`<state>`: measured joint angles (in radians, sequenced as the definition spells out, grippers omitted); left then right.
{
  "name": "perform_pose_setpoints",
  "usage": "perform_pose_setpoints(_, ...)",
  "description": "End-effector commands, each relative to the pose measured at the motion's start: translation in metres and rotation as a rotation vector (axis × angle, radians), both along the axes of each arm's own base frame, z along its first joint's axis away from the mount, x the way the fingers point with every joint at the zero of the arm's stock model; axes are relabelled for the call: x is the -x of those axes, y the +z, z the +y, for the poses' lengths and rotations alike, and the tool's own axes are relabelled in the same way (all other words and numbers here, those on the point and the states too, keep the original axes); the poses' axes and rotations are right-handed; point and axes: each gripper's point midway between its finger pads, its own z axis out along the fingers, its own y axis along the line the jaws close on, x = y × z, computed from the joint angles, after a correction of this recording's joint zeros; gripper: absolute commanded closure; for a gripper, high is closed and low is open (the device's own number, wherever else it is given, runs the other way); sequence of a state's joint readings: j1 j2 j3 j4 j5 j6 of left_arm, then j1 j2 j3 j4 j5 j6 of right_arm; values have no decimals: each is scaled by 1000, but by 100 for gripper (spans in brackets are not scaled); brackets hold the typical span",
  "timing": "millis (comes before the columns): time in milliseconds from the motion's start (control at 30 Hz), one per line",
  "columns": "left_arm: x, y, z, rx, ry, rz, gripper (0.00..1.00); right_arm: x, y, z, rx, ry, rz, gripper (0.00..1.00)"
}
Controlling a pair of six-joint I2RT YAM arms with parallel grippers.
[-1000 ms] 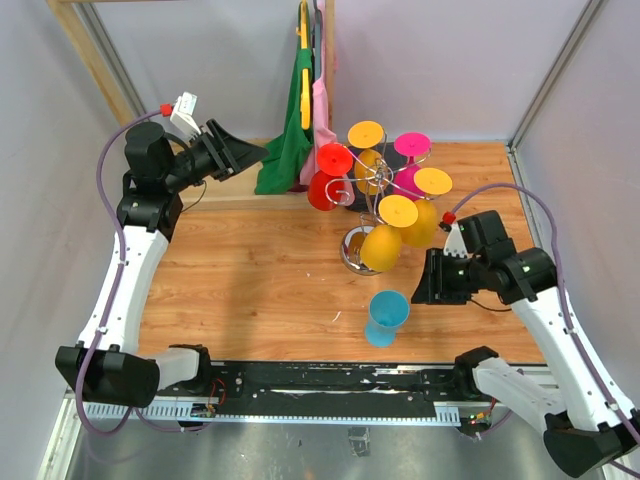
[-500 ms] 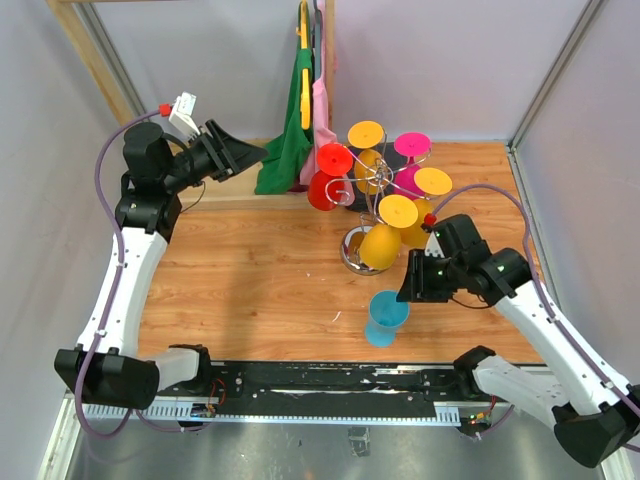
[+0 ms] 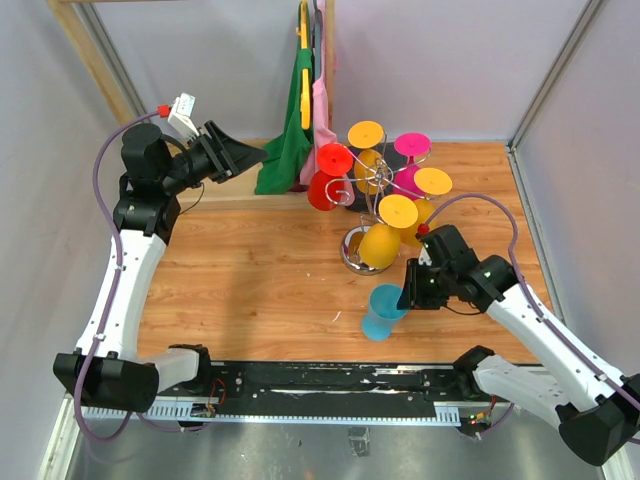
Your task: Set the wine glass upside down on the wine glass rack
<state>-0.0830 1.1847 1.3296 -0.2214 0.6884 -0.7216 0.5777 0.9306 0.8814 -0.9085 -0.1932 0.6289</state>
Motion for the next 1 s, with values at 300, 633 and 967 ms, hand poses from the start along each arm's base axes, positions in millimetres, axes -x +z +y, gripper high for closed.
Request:
perform_pose_setpoints(300, 12, 27, 0, -2, -1, -74, 50, 8, 21, -9, 1, -27, -56, 99)
perform_pose_setpoints(633, 12, 34, 3, -18, 21, -82, 48, 34, 128, 31, -351, 188, -217, 99)
perform_pose_setpoints(967, 11, 45, 3, -1, 32, -98, 48, 11, 255, 57, -571, 293, -602, 99)
